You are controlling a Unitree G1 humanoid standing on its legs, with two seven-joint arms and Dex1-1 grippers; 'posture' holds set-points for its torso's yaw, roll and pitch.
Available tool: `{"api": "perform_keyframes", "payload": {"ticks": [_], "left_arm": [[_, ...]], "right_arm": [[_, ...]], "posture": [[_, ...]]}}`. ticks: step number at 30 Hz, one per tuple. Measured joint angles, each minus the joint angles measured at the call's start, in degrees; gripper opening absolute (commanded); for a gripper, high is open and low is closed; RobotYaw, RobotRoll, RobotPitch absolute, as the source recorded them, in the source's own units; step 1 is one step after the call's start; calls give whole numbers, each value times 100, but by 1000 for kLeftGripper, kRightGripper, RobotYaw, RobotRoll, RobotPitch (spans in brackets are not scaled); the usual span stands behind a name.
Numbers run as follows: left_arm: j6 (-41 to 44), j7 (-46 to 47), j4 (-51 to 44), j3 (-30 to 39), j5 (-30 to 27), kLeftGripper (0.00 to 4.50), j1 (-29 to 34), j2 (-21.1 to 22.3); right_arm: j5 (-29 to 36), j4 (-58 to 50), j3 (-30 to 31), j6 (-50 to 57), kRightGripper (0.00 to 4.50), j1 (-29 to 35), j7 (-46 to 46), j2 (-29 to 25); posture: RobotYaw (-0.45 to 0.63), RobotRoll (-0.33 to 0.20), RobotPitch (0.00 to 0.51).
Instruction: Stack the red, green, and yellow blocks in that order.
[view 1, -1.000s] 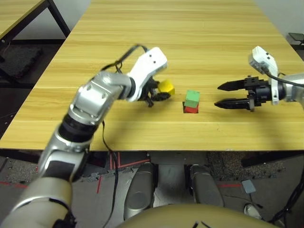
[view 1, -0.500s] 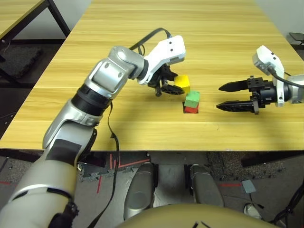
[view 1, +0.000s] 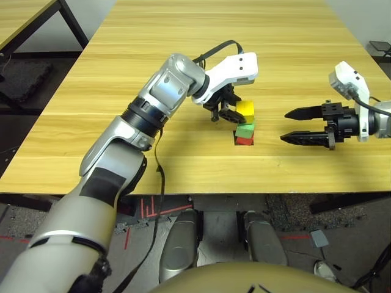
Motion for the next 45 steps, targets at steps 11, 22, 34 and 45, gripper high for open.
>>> {"api": "perform_keyframes", "payload": {"ticks": [11,22,34,45], "left_arm": [[70,-63,2,16,99,2046,3,-77],[267,-178,-182,16,108,2767,11,-114],[1510,1395,-1942,1833,-431,4474,579,-397],[1257,5146,-4264,4538,-71,4474,4166,-1001]], "right_arm": [[10,-10,0,5,4500,14,-176,18],[13,-1,0,8,4500,21,-247,20],[632,290,-866,311,4500,-300,-778,599],[-282,3485,-2309,-2804,4500,-620,-2659,1444]], "posture": [[16,-110,97],[16,-112,95],[72,-148,73],[120,-166,103]]}}
